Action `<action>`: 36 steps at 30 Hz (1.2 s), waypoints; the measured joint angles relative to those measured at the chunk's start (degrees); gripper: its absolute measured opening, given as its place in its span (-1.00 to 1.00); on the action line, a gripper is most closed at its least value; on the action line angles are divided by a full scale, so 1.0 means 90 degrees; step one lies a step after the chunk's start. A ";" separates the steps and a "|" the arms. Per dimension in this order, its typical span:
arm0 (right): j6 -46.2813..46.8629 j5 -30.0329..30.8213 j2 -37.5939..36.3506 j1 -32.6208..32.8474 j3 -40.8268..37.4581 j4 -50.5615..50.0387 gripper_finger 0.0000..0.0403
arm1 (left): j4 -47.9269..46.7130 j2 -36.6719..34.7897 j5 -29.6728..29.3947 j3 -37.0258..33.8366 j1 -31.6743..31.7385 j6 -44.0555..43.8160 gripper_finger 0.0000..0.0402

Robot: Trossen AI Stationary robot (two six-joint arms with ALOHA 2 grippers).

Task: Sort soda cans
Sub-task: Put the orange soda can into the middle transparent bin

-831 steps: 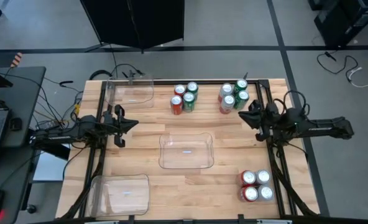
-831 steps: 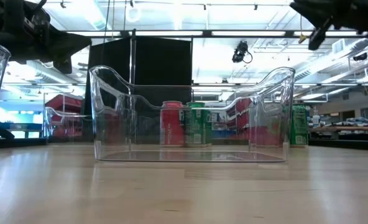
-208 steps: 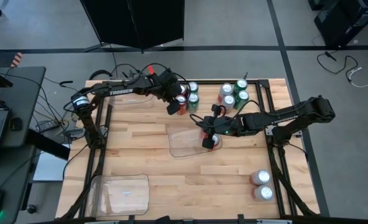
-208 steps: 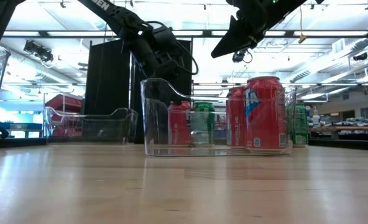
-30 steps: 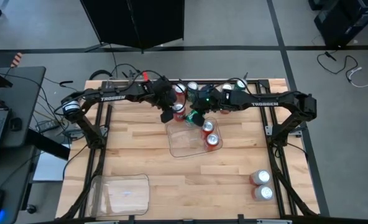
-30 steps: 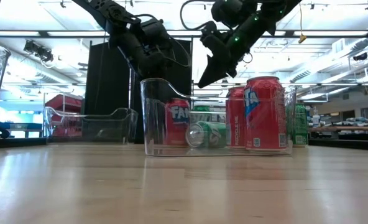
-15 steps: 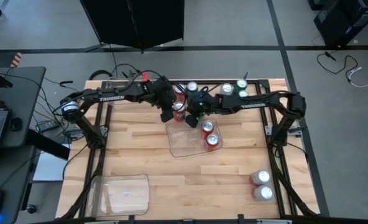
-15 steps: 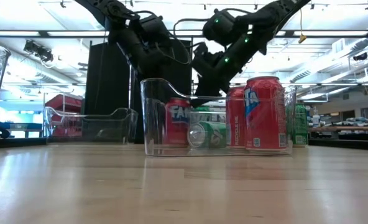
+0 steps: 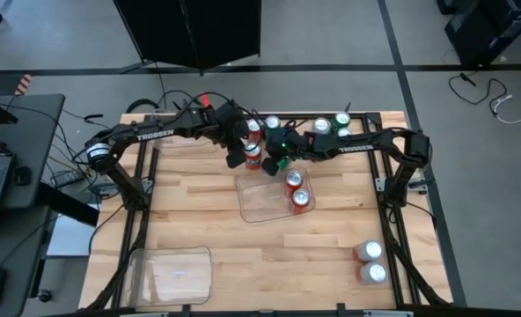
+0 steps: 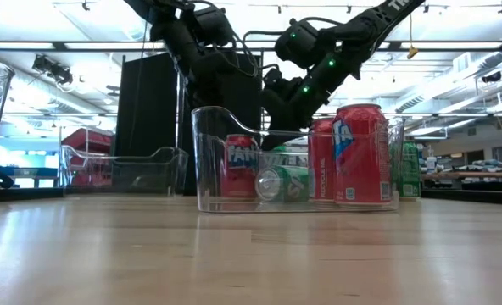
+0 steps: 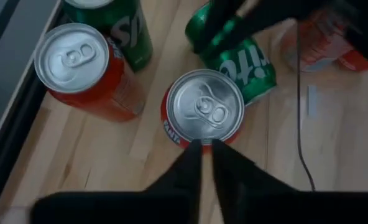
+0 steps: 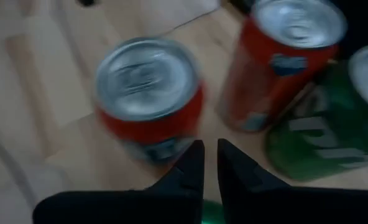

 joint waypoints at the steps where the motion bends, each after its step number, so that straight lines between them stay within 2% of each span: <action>1: 0.0059 0.0000 0.0000 -0.0036 0.0000 0.0021 -0.84 | -0.0014 -0.0001 0.0035 0.0016 0.0001 0.0042 -0.94; 4: 0.0086 0.0018 0.0005 -0.0106 0.0000 0.0109 -0.85 | -0.0086 -0.0002 0.0125 0.0016 0.0007 0.0065 -0.93; 8: 0.0087 0.0015 0.0005 -0.0118 0.0000 0.0185 -0.89 | -0.0372 0.0028 0.0025 0.0017 0.0007 0.0467 -0.78; 11: 0.0089 0.0015 0.0007 -0.0061 0.0000 0.0268 -0.91 | -0.0475 0.0068 0.0056 0.0016 -0.0016 0.0576 -0.57; 17: 0.0109 0.0012 0.0253 0.0032 0.0001 0.0585 -0.94 | -0.0259 0.0068 0.0104 0.0016 -0.0087 0.0089 -0.09; 22: 0.0224 -0.0292 0.0594 0.0026 -0.0002 0.0818 -0.94 | -0.0141 0.0068 -0.0013 0.0016 -0.0085 -0.0209 0.28; 25: 0.0264 -0.0483 0.0719 0.0092 0.0000 0.1054 -0.95 | -0.0140 0.0068 -0.0068 0.0016 -0.0092 -0.0215 0.43; 30: 0.0269 -0.0674 0.0828 0.0179 0.0002 0.1331 -0.95 | -0.0176 0.0235 -0.0179 0.0016 -0.0119 -0.0217 0.56; 36: 0.0267 -0.0703 0.0828 0.0203 0.0000 0.1292 -0.95 | -0.0197 0.0506 -0.0453 0.0016 -0.0134 -0.0222 0.58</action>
